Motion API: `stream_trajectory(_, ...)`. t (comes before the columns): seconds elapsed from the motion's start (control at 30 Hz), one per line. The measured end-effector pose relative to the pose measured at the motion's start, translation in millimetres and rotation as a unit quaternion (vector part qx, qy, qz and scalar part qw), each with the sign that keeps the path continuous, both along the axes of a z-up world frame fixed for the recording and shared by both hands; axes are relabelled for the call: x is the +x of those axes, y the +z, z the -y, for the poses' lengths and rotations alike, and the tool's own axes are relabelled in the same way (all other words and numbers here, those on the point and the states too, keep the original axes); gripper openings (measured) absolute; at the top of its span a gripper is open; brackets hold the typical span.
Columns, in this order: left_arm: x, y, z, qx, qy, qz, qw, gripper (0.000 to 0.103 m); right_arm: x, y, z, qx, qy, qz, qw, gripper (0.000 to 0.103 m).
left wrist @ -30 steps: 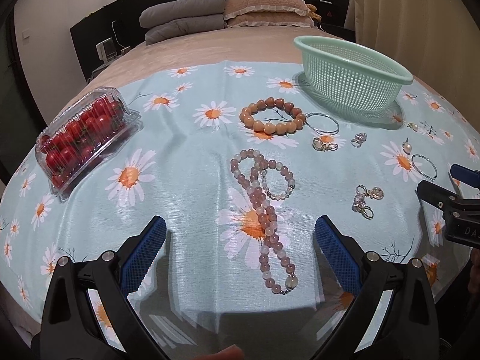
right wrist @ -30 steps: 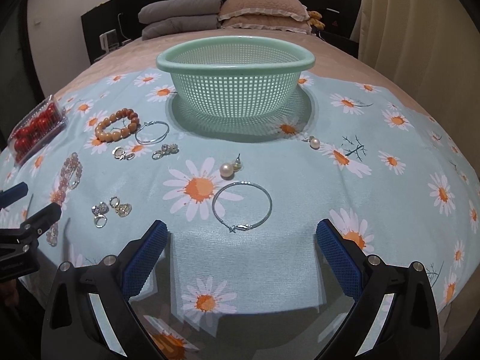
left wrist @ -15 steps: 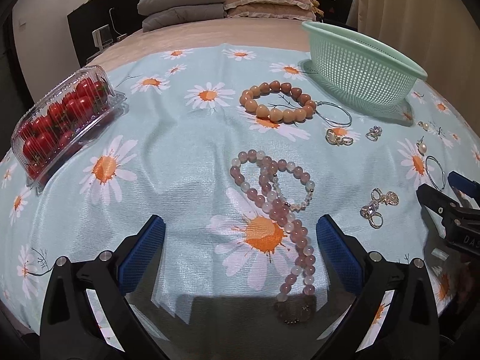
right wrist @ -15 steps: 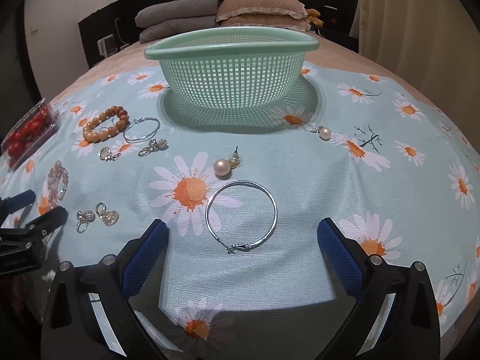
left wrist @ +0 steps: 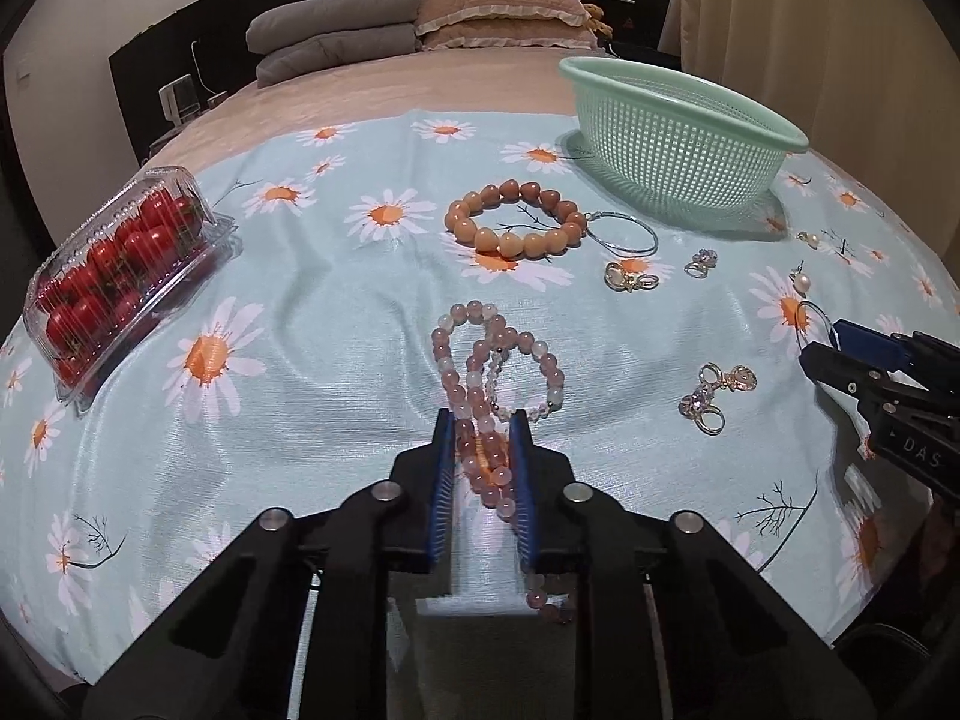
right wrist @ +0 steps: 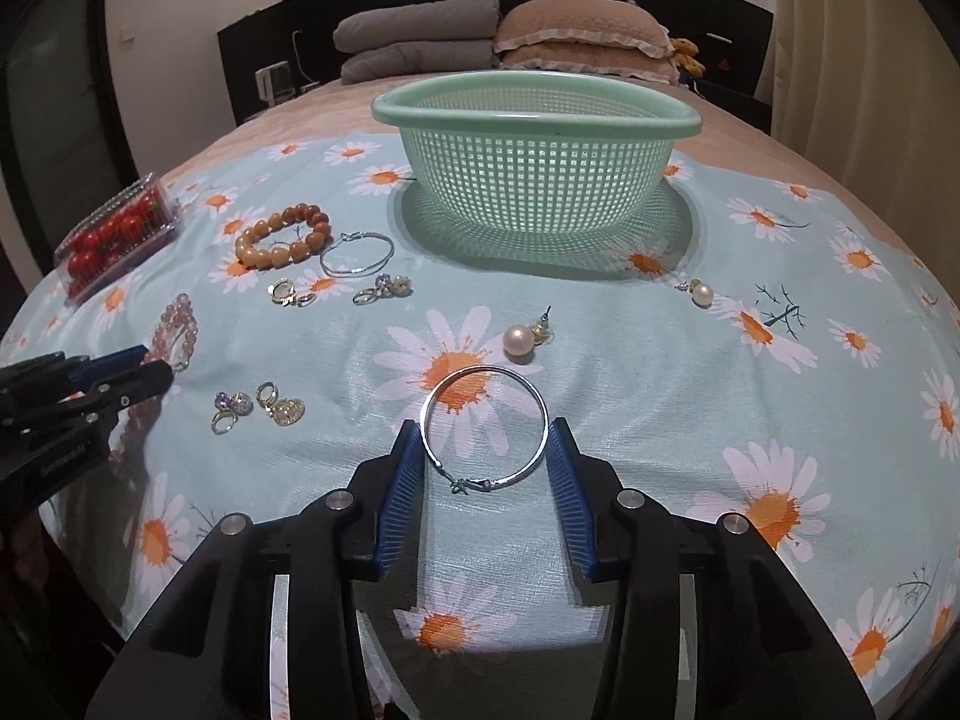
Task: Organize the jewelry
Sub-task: 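Grasp the pink bead necklace with the left tool while the right tool grasps the silver bangle, then carry the necklace and bangle over the green basket and open both tools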
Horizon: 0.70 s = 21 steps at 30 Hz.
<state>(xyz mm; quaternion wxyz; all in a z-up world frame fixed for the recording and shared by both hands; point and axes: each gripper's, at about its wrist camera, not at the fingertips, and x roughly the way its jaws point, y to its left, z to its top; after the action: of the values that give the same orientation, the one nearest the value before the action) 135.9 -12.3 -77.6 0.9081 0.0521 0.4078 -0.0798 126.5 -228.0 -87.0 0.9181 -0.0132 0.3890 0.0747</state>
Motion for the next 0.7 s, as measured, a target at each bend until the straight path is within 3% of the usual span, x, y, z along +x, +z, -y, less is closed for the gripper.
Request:
stream_trajectory(0.17,-3,10,1,-0.005,-0.015,-0.009,0.9998,0.011,0,6,3,0.01,0.009,-0.003,1.0,0.04)
stream_trajectory(0.2,-4,13,0,-0.009,-0.017,-0.011,0.9997,0.006,-1,8,3,0.011,0.014,-0.004,1.0,0.04)
stream_trajectory(0.37,-7,33,1,0.002,-0.024,0.004,0.9997,0.006,-5,20,-2,0.008,0.03,0.006,0.999,0.04)
stream_trajectory(0.7,-3,71,3,-0.02,-0.033,0.023,0.999,0.006,-14,56,10,0.012,0.031,0.042,0.999,0.04)
